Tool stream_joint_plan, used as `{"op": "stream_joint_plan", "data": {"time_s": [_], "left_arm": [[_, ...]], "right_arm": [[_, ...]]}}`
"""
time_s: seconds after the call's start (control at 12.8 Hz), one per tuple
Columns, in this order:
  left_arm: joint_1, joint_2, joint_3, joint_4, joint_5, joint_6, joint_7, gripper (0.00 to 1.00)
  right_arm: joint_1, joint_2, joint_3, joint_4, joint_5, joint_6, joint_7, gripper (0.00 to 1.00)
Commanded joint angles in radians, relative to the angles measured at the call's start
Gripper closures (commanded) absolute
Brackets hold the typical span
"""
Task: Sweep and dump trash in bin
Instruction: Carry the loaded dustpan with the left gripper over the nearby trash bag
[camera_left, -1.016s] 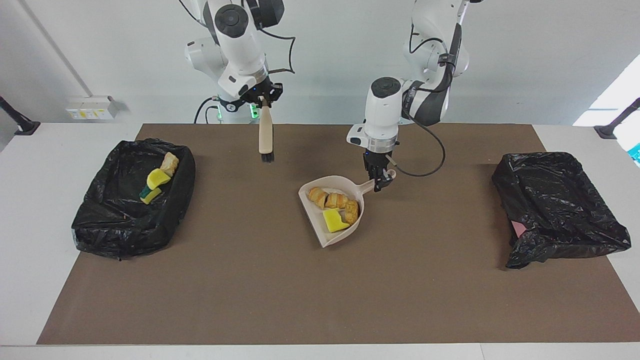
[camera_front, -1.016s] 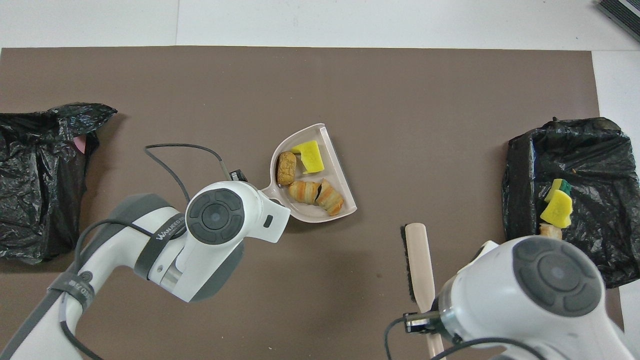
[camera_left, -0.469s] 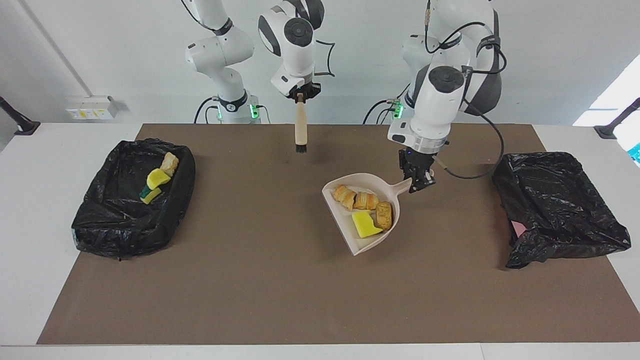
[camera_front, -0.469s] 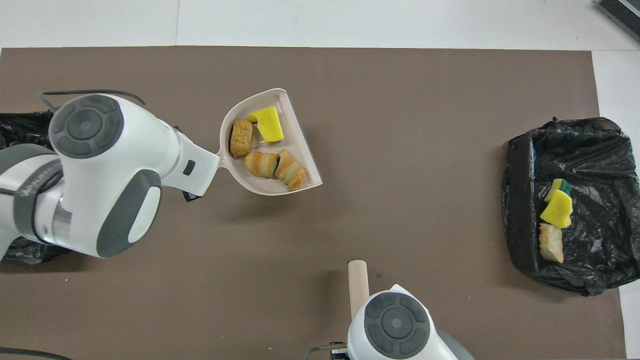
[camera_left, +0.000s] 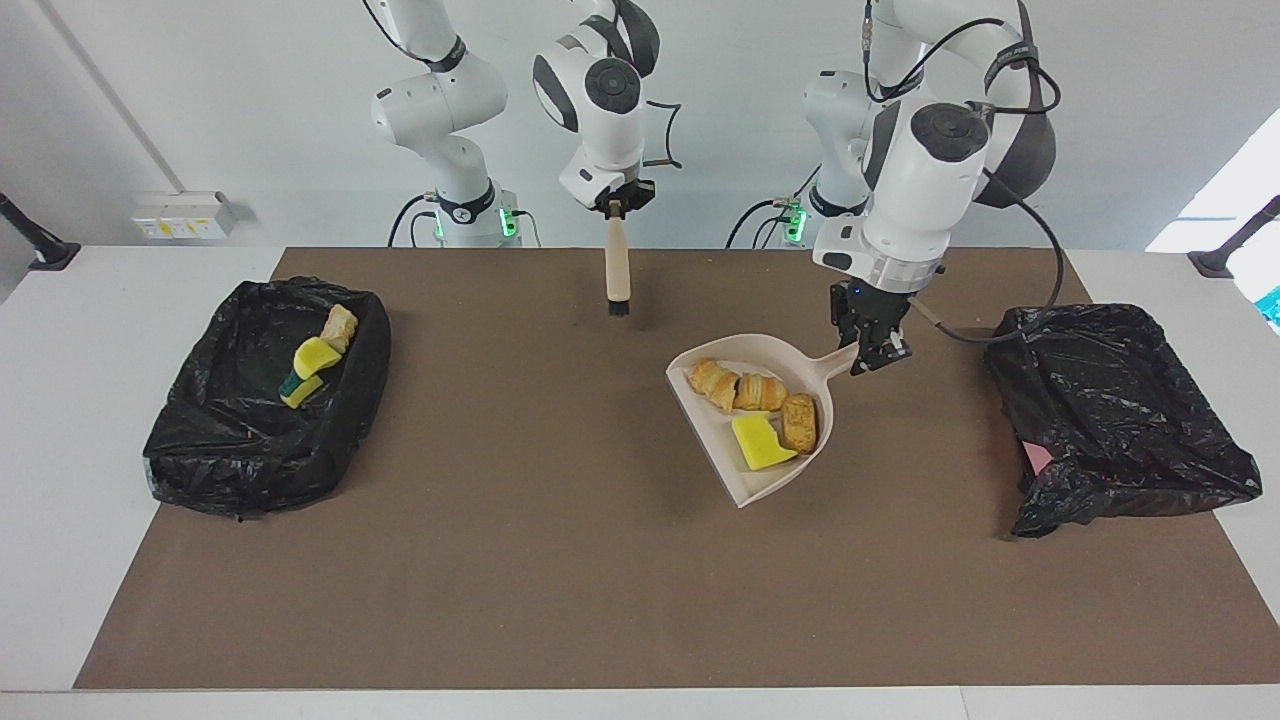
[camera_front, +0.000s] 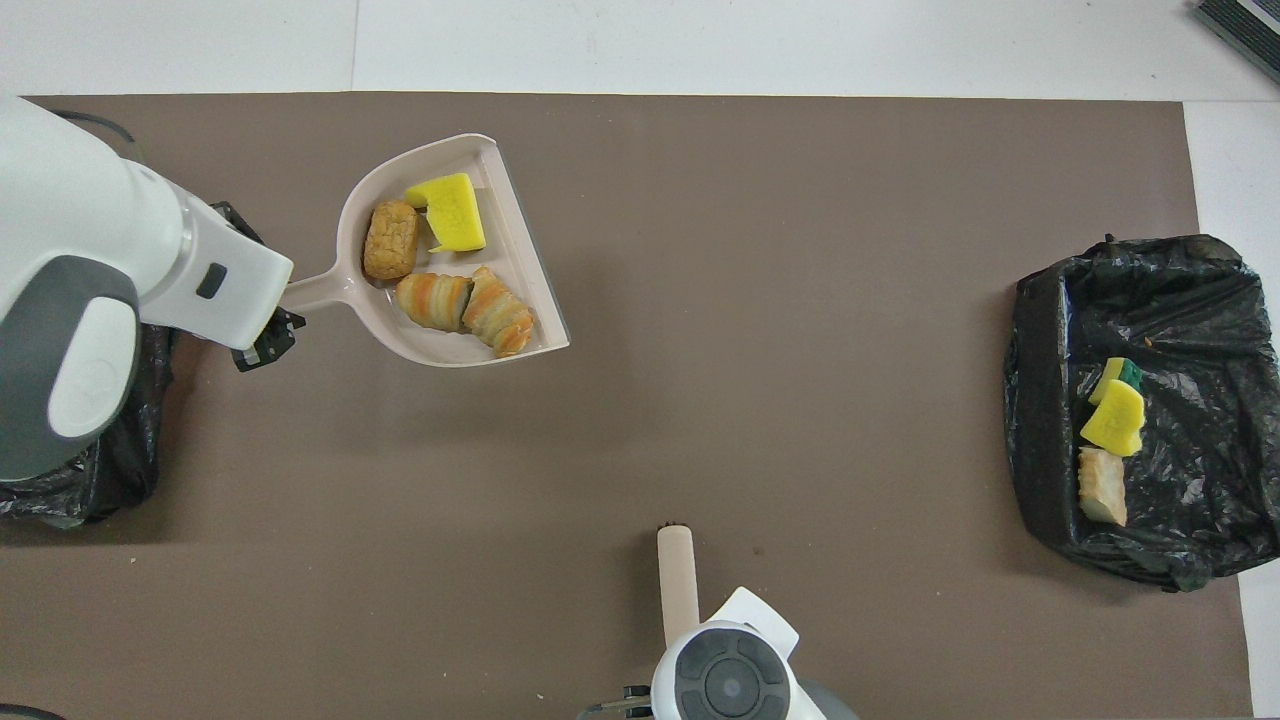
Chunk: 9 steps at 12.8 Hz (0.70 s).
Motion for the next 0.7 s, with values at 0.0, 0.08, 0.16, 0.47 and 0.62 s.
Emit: {"op": "stream_joint_plan", "data": {"time_s": [0.0,0.08,0.16,0.47,0.62], "left_arm": [[0.091,-0.003,0.001,0.014,-0.022,-0.032,0.141,1.0],[0.14,-0.004,0.001,0.011,-0.022,-0.032,0.202,1.0],[0.179,-0.004,0.0,0.009,-0.025,-0.034,0.259,1.0],[0.387,-0.013,0.0,-0.008,-0.109,-0.03,0.572,1.0],[0.461,-0.018,0.003,-0.009,-0.109,-0.032,0.696,1.0]], "right_arm": [[0.009,-0.03,-0.004,-0.067,0.016,0.069,0.016,1.0],[0.012,-0.019,-0.004,-0.087,0.016,0.115,0.016,1.0],[0.021,-0.004,-0.003,-0.096,0.016,0.139,0.016,1.0],[0.052,0.007,-0.003,-0.122,0.016,0.178,0.008,0.97],[0.052,0.019,-0.003,-0.11,0.0,0.17,-0.004,0.01]]}}
